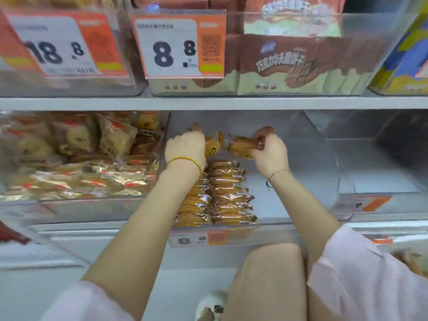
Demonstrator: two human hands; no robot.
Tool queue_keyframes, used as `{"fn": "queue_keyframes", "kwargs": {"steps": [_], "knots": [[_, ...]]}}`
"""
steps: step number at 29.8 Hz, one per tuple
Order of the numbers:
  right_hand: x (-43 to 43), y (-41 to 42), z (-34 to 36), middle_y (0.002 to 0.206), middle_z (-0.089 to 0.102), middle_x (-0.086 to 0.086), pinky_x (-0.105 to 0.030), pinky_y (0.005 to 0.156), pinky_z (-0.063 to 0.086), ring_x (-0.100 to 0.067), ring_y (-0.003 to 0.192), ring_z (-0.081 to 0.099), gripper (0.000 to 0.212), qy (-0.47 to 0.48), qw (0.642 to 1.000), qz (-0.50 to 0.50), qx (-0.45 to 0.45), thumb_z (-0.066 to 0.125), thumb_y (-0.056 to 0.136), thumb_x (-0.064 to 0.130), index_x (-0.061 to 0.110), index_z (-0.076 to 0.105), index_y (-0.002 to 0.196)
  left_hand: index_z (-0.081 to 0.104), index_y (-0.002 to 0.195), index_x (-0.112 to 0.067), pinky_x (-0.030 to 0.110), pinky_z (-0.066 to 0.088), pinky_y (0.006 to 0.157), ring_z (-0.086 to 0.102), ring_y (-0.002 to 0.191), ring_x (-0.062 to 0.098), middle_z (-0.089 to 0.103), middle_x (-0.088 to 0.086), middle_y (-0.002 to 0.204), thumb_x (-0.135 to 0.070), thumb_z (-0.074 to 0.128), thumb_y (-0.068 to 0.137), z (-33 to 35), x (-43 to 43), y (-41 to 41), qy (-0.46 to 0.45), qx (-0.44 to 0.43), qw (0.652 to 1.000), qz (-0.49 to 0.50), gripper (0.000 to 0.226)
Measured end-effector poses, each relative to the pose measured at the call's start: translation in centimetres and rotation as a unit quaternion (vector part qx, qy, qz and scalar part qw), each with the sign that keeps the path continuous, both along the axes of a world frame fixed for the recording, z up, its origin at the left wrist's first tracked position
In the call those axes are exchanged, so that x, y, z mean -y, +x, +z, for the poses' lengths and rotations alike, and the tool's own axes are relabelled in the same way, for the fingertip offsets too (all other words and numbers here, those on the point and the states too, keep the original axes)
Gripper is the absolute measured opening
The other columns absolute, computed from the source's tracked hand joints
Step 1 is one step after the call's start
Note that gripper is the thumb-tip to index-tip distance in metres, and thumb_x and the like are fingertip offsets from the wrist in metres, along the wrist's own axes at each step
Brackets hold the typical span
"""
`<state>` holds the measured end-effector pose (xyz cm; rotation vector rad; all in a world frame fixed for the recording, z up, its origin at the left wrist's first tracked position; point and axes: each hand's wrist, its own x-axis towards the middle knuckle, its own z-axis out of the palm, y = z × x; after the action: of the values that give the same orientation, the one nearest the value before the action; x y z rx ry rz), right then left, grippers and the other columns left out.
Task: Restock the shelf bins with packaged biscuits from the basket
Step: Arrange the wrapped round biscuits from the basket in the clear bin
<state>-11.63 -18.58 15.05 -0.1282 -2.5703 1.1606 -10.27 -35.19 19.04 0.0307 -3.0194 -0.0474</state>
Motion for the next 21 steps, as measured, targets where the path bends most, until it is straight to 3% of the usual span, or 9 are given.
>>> {"fn": "queue_keyframes", "kwargs": {"steps": [1, 3, 4, 5, 7, 9, 12, 18, 21], "knots": [[0.2, -1.1, -0.5, 0.098, 0.062, -0.012, -0.025, 0.069, 0.039, -0.031, 0.094, 0.058, 0.027, 0.003, 1.000, -0.007, 0.002, 0.052, 0.081, -0.005, 0.010, 0.055, 0.103, 0.047, 0.123, -0.002, 0.037, 0.050, 0.076, 0.063, 0.098, 0.034, 0.063, 0.017, 0.109, -0.008, 0.067, 0.076, -0.5, -0.1, -0.7, -0.029, -0.021, 0.999, 0.008, 0.052], [0.8, -2.9, -1.6, 0.097, 0.061, -0.013, -0.025, 0.067, 0.037, -0.031, 0.090, 0.057, 0.026, 0.004, 1.000, -0.010, 0.020, 0.049, 0.082, -0.004, 0.010, 0.054, 0.103, 0.068, 0.089, -0.009, 0.023, 0.047, 0.044, 0.066, 0.057, 0.022, 0.066, 0.006, 0.070, -0.022, 0.085, 0.039, -1.0, -0.2, -1.9, -0.077, -0.022, 0.996, 0.025, 0.054], [1.0, -3.6, -2.2, 0.098, 0.061, -0.013, -0.025, 0.067, 0.037, -0.030, 0.088, 0.057, 0.025, 0.008, 0.999, -0.005, 0.038, 0.047, 0.083, -0.004, 0.011, 0.053, 0.102, 0.069, 0.071, -0.013, 0.018, 0.040, 0.036, 0.060, 0.043, 0.018, 0.061, 0.002, 0.056, -0.024, 0.086, 0.025, -1.0, -0.3, -2.3, -0.079, -0.027, 0.996, 0.016, 0.050], [1.3, -4.1, -2.8, 0.101, 0.060, -0.012, -0.026, 0.068, 0.038, -0.029, 0.088, 0.056, 0.026, 0.014, 0.998, 0.007, 0.061, 0.046, 0.083, -0.005, 0.013, 0.053, 0.101, 0.069, 0.070, -0.013, 0.019, 0.041, 0.037, 0.060, 0.044, 0.019, 0.062, 0.002, 0.057, -0.024, 0.086, 0.028, -1.0, -0.2, -2.6, -0.081, -0.026, 0.996, 0.015, 0.047], [1.8, -4.8, -3.7, 0.107, 0.060, -0.010, -0.026, 0.071, 0.041, -0.028, 0.094, 0.057, 0.028, 0.031, 0.993, 0.049, 0.102, 0.046, 0.084, -0.005, 0.017, 0.053, 0.100, 0.061, 0.110, -0.008, 0.033, 0.053, 0.064, 0.066, 0.088, 0.030, 0.064, 0.014, 0.100, -0.015, 0.072, 0.071, -1.6, -0.3, -2.9, -0.036, 0.051, 0.998, 0.019, 0.041], [1.9, -4.9, -3.8, 0.115, 0.059, -0.009, -0.026, 0.079, 0.044, -0.029, 0.104, 0.057, 0.029, 0.048, 0.985, 0.104, 0.126, 0.047, 0.086, -0.003, 0.012, 0.058, 0.108, 0.040, 0.136, -0.014, 0.042, 0.046, 0.089, 0.048, 0.121, 0.035, 0.046, 0.014, 0.132, -0.006, 0.046, 0.092, -3.3, -0.2, -3.7, -0.021, 0.091, 0.996, -0.002, 0.045], [1.5, -4.9, -3.2, 0.121, 0.058, -0.009, -0.026, 0.086, 0.043, -0.027, 0.109, 0.055, 0.029, 0.068, 0.973, 0.169, 0.144, 0.048, 0.089, -0.001, 0.006, 0.061, 0.113, 0.041, 0.137, -0.016, 0.041, 0.042, 0.094, 0.042, 0.126, 0.034, 0.043, 0.013, 0.137, -0.007, 0.044, 0.093, -3.8, 0.0, -3.8, -0.054, 0.094, 0.994, 0.006, 0.045], [0.9, -4.7, -3.5, 0.117, 0.059, -0.005, -0.023, 0.079, 0.041, -0.020, 0.103, 0.055, 0.026, 0.063, 0.968, 0.178, 0.165, 0.048, 0.089, -0.001, 0.010, 0.062, 0.109, 0.048, 0.130, -0.015, 0.034, 0.031, 0.100, 0.040, 0.128, 0.029, 0.049, 0.009, 0.135, -0.014, 0.037, 0.096, -4.8, -0.1, -3.5, -0.115, 0.068, 0.991, -0.004, 0.036], [1.6, -4.6, -3.1, 0.112, 0.062, -0.013, -0.034, 0.079, 0.050, -0.025, 0.097, 0.058, 0.029, -0.015, 0.963, 0.170, 0.209, 0.040, 0.089, -0.004, 0.006, 0.064, 0.101, 0.044, 0.133, -0.014, 0.035, 0.028, 0.103, 0.036, 0.131, 0.028, 0.045, 0.010, 0.140, -0.015, 0.035, 0.096, -5.1, 0.0, -3.2, -0.118, 0.094, 0.989, -0.009, 0.038]]}}
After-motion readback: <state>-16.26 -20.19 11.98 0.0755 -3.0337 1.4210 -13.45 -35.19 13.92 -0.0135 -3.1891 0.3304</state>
